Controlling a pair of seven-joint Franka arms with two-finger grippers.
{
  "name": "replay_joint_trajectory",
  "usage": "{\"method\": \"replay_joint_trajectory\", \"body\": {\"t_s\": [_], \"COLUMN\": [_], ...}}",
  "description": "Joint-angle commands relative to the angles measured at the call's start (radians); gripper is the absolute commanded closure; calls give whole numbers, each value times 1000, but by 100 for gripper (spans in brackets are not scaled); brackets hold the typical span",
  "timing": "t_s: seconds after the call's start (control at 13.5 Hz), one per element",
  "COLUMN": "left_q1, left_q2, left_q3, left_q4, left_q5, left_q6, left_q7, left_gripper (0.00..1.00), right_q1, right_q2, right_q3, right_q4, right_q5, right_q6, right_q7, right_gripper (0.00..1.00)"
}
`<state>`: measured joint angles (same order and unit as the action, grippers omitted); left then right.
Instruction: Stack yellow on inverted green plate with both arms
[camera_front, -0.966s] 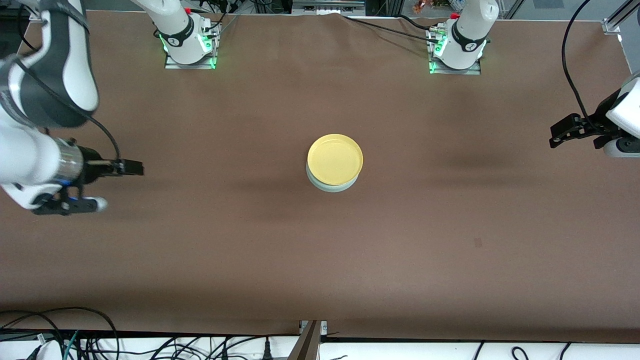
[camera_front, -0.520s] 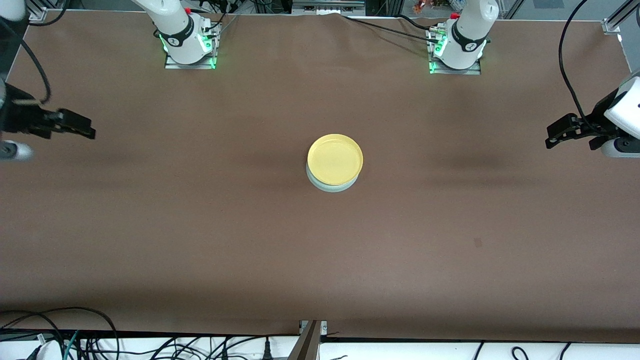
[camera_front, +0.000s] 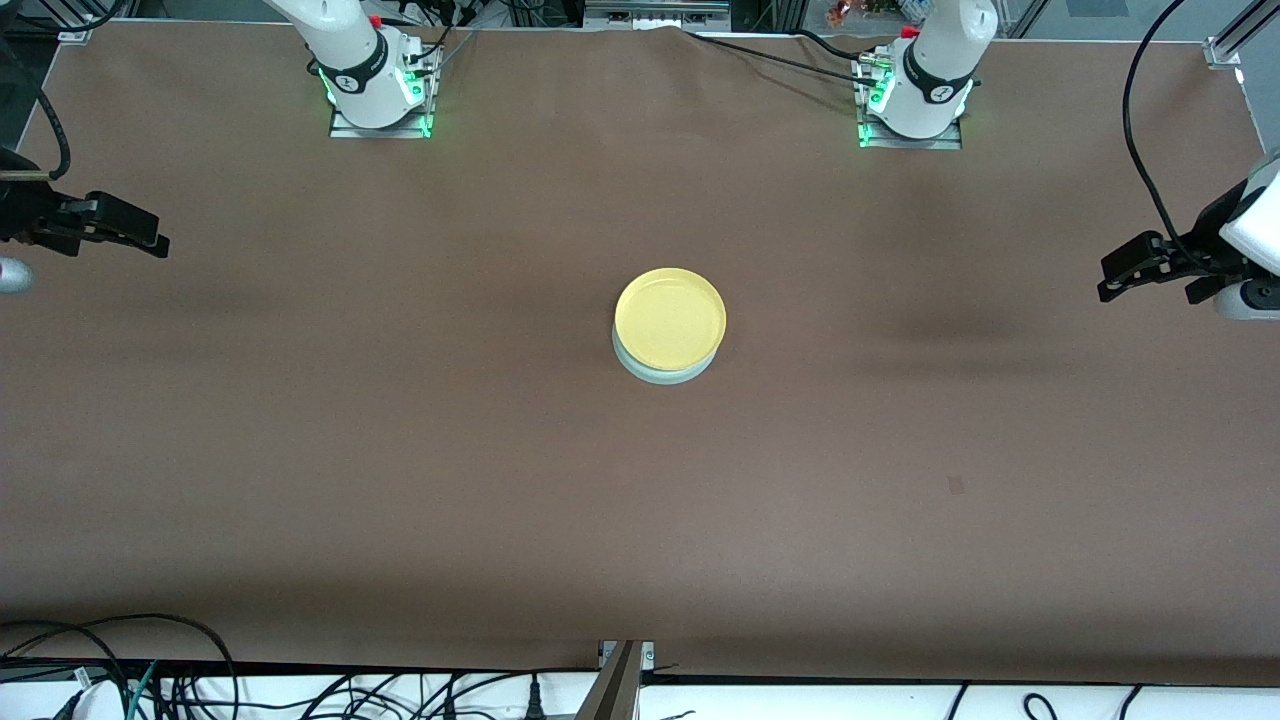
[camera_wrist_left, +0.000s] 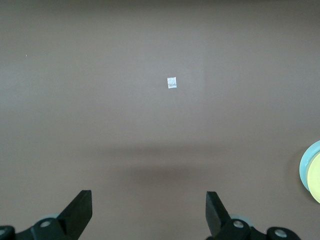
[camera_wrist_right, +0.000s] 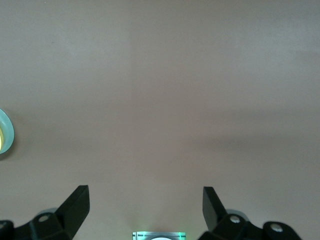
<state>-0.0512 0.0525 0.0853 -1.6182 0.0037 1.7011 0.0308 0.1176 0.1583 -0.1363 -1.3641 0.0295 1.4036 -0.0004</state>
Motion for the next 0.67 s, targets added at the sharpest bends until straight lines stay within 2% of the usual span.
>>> {"method": "replay_joint_trajectory", "body": {"t_s": [0.0, 0.59], "left_q1": [-1, -9], "left_q2": [18, 20], "left_q3": [-1, -16], "left_q4": [55, 66], "left_q5": [-1, -1], "left_q6": [-26, -51], "left_q7": [11, 3], "left_gripper": [0, 0], "right_q1": [-10, -6], "right_q2": [-6, -6], "right_q3": [0, 0], "right_q4": [-9, -9], "right_q5": [-19, -19], "right_q6": [5, 6], "right_q7": [-16, -13], "right_gripper": [0, 0]}}
